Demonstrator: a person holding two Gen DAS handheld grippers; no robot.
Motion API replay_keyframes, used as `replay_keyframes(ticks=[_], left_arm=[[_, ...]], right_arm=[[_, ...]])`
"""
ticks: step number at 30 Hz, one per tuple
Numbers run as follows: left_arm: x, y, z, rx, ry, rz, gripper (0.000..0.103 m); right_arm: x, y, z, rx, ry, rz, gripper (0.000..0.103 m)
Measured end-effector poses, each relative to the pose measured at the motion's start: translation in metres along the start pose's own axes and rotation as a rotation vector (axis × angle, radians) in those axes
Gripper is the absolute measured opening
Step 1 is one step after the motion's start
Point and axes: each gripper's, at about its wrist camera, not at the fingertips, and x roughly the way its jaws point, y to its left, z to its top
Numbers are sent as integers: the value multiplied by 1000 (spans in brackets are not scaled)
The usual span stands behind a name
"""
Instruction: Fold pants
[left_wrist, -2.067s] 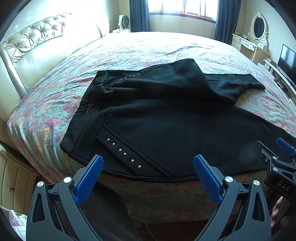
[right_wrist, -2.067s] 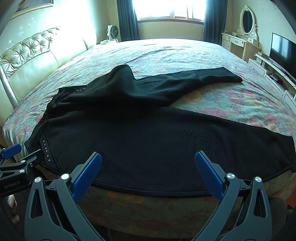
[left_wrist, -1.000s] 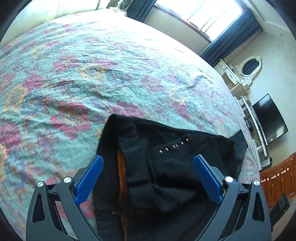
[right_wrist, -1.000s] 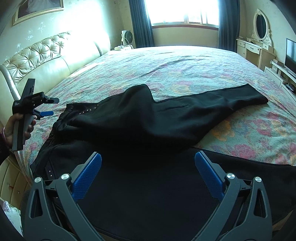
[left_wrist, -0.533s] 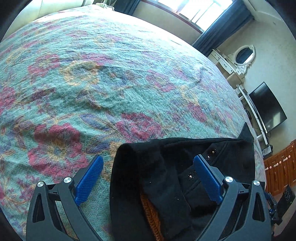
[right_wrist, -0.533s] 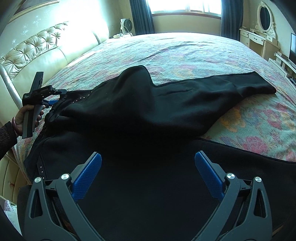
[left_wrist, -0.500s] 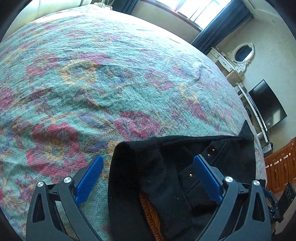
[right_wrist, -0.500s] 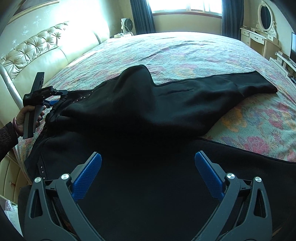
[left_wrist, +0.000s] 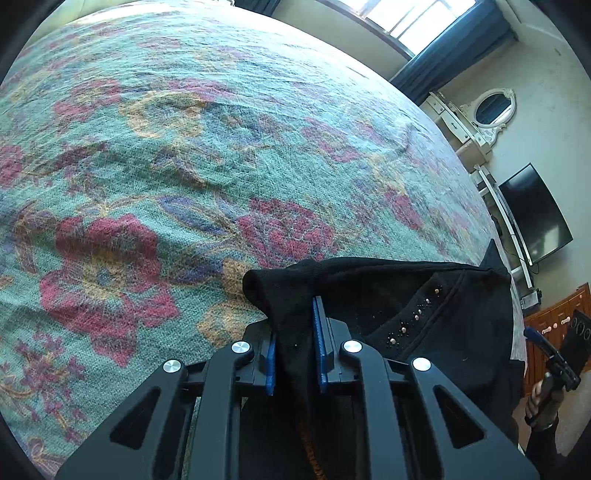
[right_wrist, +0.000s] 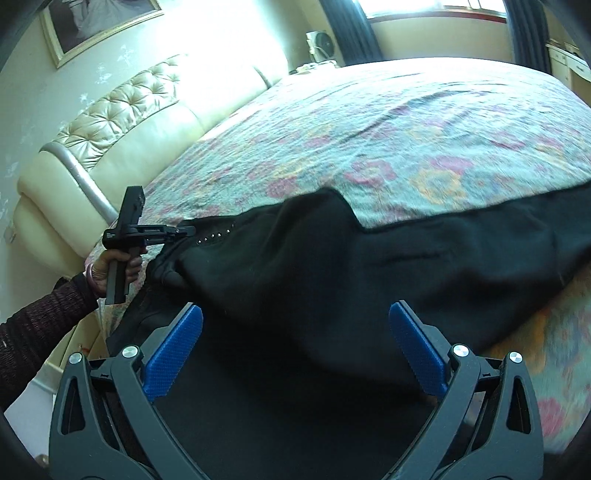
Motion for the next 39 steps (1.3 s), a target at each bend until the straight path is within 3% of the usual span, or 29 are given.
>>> replay_keyframes(ticks=[2, 7, 9, 13, 15, 18, 20, 22, 24, 27, 29, 34, 39], left_arm=[[1, 1, 1, -9, 9, 4, 15], [4, -5, 3, 5, 26, 44, 15], [5, -5, 4, 2, 27, 48, 15], [6, -5, 3, 11, 21, 52, 15], [7, -6, 3, 14, 18, 58, 15], [7, -7, 3, 21, 17, 66, 16], [7, -8, 3, 24, 21, 70, 16], [7, -8, 4, 26, 27, 76, 16], [7, -10, 5, 23, 30, 85, 16], [7, -13, 6, 33, 41, 99, 16], [7, -15, 7, 30, 45, 108, 15], [-4, -20, 5, 42, -8, 90, 11], [-34, -18, 0, -6, -136, -44, 11]], right_arm=[[10, -18, 28, -69, 35, 15, 101], [56, -76, 75, -217, 238, -162, 101], [74, -88, 82, -279, 320, -210, 101], [106, -87, 81, -447, 436, -210, 101], [127, -83, 78, -510, 507, -223, 95], [145, -92, 78, -478, 576, -194, 94], [143, -97, 81, -446, 577, -175, 86], [136, -97, 82, -434, 565, -172, 69], [130, -96, 82, -425, 564, -173, 46], [122, -93, 83, -433, 554, -214, 24], [114, -89, 81, -450, 534, -251, 15], [72, -74, 72, -445, 376, -369, 11], [16, -66, 63, -360, 164, -448, 10]])
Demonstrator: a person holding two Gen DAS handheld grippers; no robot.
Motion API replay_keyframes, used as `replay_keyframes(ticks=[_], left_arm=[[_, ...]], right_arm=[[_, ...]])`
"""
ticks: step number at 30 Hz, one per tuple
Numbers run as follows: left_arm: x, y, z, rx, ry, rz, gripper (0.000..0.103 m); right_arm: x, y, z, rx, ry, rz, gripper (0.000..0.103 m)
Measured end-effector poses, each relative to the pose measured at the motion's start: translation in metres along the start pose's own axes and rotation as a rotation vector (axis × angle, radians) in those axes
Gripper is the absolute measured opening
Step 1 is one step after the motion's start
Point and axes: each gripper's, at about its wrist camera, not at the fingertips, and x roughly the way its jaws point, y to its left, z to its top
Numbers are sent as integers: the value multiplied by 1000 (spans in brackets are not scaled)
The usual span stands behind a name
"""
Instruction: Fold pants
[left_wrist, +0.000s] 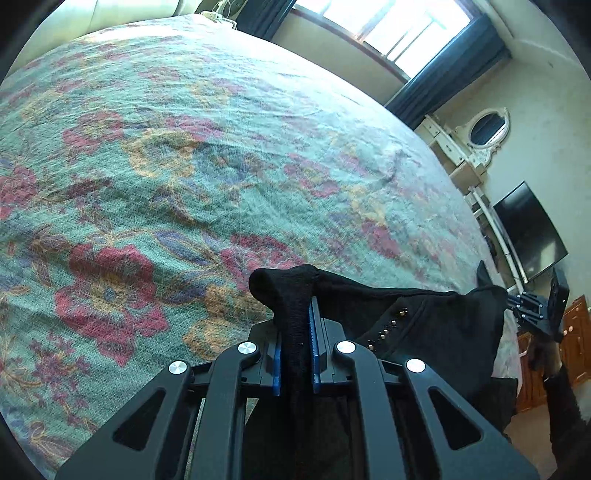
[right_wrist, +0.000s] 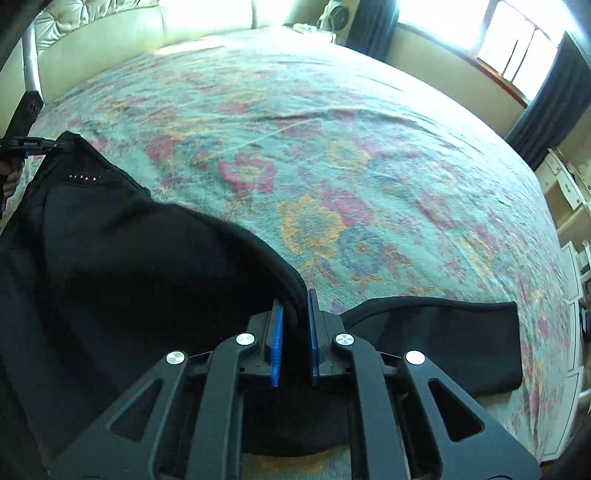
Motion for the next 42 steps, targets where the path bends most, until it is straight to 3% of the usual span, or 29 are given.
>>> replay_keyframes(ticks=[5, 9, 12, 15, 19, 20, 21, 22, 26, 28, 30, 32, 39, 42], left_arm=[[-51, -16, -14, 12, -136, -143, 11], [-88, -30, -43, 47, -170, -193, 11], [-110, -33, -74, 40, -182, -224, 11], [-122, -27, -109, 22, -177, -230, 11], [-125, -7, -152, -46, -105, -202, 17], [-125, -1, -162, -72, -87, -204, 19], [-127, 4, -171, -97, -79, -193, 24], [-130, 9, -181, -127, -75, -177, 29], [-142, 20, -208, -280, -94, -172, 30], [-150, 13, -215, -320, -126, -179, 47], [-153, 3, -219, -347, -149, -185, 54], [-149, -4, -220, -391, -159, -206, 54], [-122, -11, -227, -582, -168, -223, 54], [-113, -15, -225, -584, -176, -121, 54]], right_arm=[[-58, 20, -43, 42, -128, -74, 11], [-92, 53, -92, 65, -195, -126, 10], [-104, 72, -133, 119, -207, -132, 11], [-100, 87, -170, 189, -164, -103, 12], [-90, 103, -205, 244, -98, -66, 29], [-93, 105, -208, 270, -95, -58, 45], [-98, 103, -211, 322, -104, -32, 67], [-104, 98, -216, 402, -125, 20, 73], [-110, 84, -235, 719, -151, 298, 75], [-104, 86, -243, 852, -153, 455, 75], [-93, 96, -243, 903, -124, 543, 75], [-85, 105, -241, 924, -117, 587, 76], [-80, 117, -232, 971, -127, 614, 83], [-79, 117, -235, 986, -118, 609, 83]])
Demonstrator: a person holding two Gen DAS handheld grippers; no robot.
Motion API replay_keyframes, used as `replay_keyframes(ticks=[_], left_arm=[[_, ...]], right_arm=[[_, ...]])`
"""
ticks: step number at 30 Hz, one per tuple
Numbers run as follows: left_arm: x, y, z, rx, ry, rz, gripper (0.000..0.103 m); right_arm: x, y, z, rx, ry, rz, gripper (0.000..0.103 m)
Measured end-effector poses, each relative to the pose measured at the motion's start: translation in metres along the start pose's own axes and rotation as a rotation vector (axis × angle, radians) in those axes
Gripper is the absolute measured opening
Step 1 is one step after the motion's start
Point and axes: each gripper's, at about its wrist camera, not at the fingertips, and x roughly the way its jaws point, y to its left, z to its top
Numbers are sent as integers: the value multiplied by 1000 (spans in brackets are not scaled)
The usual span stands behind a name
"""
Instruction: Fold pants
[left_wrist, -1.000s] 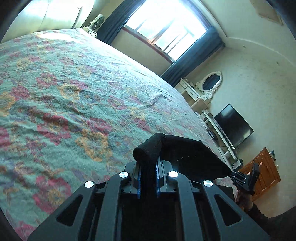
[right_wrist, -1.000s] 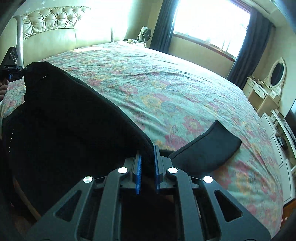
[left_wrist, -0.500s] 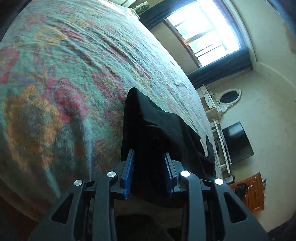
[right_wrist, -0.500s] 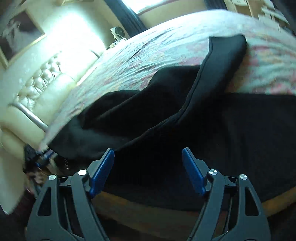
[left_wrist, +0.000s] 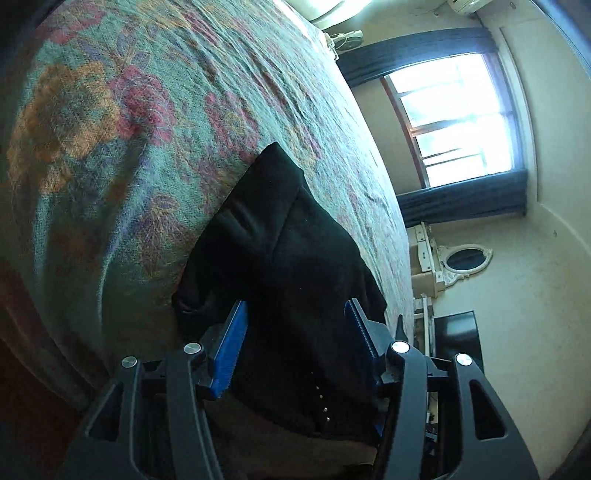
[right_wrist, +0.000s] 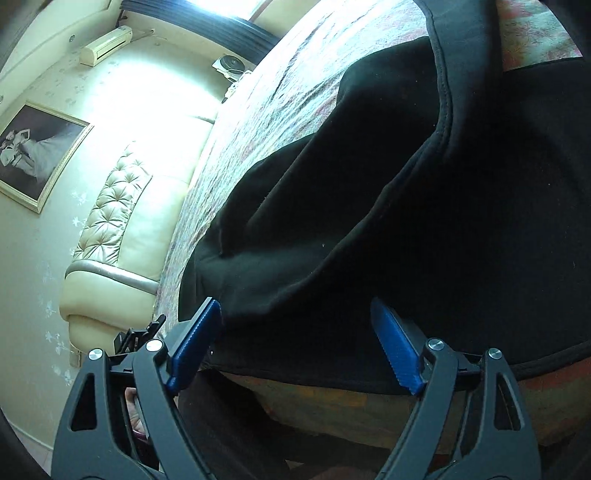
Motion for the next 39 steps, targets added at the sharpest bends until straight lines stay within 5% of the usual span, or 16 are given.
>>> replay_keyframes(ticks=[5, 7, 10, 22, 23, 25, 26, 27, 38, 39], left_arm=[[17, -5, 7, -11, -66, 66, 53], [25, -7, 10, -17, -75, 94, 29], [33, 2, 10, -68, -64, 111, 14], [24, 9, -5, -66, -73, 118, 13], [28, 4, -5, -51, -74, 129, 13], [28, -1, -6, -37, -77, 136, 13], [26, -1, -6, -44, -80, 131, 12], [25, -1, -6, -54, -85, 119, 8], [-15, -16, -19, -18, -110, 49, 7], [-17, -13, -20, -18, -102, 54, 7]], right_arm=[[-4, -6, -1, 29, -31, 8, 83], [-7, -9, 0, 52, -48, 14, 83], [-8, -12, -1, 76, -69, 21, 83], [-8, -26, 12, 188, -150, -2, 83], [-6, -24, 14, 187, -150, -18, 78], [-4, -26, 16, 182, -147, -48, 50], [-1, -29, 17, 186, -132, -50, 25], [1, -35, 17, 207, -119, -47, 15], [-51, -30, -3, 195, -159, 64, 10], [-55, -32, -8, 195, -154, 61, 2]])
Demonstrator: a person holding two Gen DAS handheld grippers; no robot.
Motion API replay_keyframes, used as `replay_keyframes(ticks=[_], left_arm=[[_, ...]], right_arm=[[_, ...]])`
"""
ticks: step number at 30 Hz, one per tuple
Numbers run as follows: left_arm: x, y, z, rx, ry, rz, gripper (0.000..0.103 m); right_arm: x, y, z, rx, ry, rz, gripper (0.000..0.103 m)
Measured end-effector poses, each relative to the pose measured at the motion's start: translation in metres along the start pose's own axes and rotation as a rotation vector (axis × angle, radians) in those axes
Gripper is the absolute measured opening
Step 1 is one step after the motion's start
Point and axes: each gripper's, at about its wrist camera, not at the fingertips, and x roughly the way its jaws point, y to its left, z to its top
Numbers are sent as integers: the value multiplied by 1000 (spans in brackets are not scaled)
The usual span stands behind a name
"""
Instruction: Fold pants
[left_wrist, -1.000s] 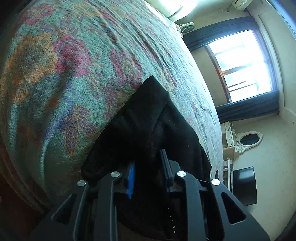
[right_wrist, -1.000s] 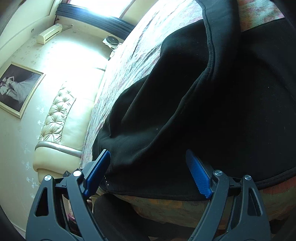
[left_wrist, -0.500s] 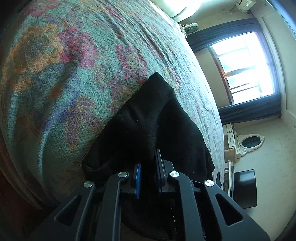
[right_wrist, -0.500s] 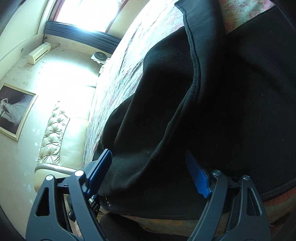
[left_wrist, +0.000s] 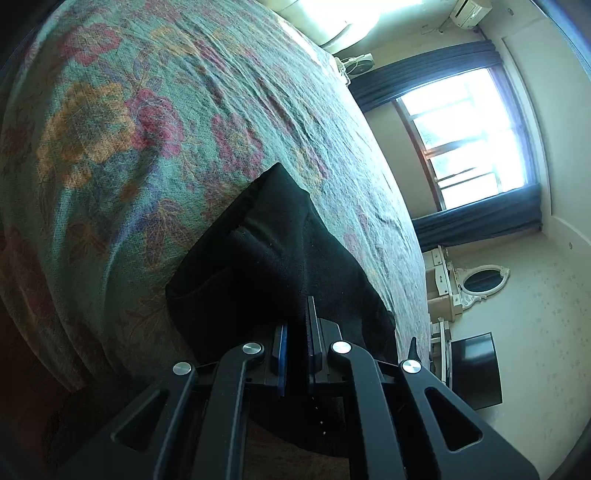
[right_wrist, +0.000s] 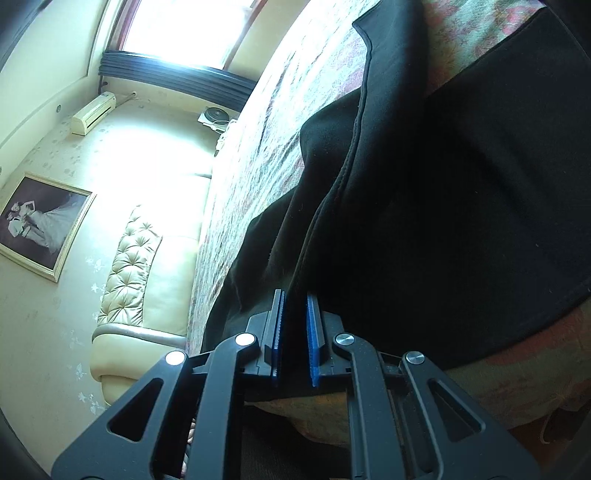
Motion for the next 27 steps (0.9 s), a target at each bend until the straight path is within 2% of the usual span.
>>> replay_keyframes(ticks=[5, 8, 10, 11, 12, 14, 15, 19, 20, 21, 22, 24, 27], left_arm=[[6, 20, -5, -15, 50, 58, 8], [11, 26, -6, -35, 59, 60, 8], [12, 25, -6, -32, 58, 61, 8], [12, 25, -6, -31, 59, 60, 8], [11, 25, -6, -32, 59, 59, 8], [13, 23, -5, -41, 61, 53, 8], [12, 25, -5, -43, 62, 51, 8], [12, 25, -6, -44, 62, 54, 8], [12, 24, -6, -46, 62, 53, 8], [11, 25, -6, -48, 62, 51, 8], [11, 24, -6, -47, 62, 49, 8], [10, 24, -6, -45, 60, 44, 8], [4, 20, -6, -33, 48, 35, 8]], right_arm=[[-7, -21, -19, 10, 53, -70, 1], [-10, -36, -20, 42, 35, -87, 5], [-13, -38, -14, 58, 16, -58, 9], [-14, -37, -10, 60, 1, -46, 25], [-11, -34, -5, 51, 0, -47, 49], [-4, -30, 3, 54, -4, -34, 69], [3, -28, 5, 47, 5, -48, 70], [26, -15, 5, -27, 12, -97, 67], [31, -16, 7, -27, 11, -115, 50], [34, -17, 9, -18, 12, -124, 21], [36, -21, 12, -10, 15, -130, 10], [32, -30, 11, 29, 14, -103, 8], [14, -25, 7, 12, -5, -76, 8]])
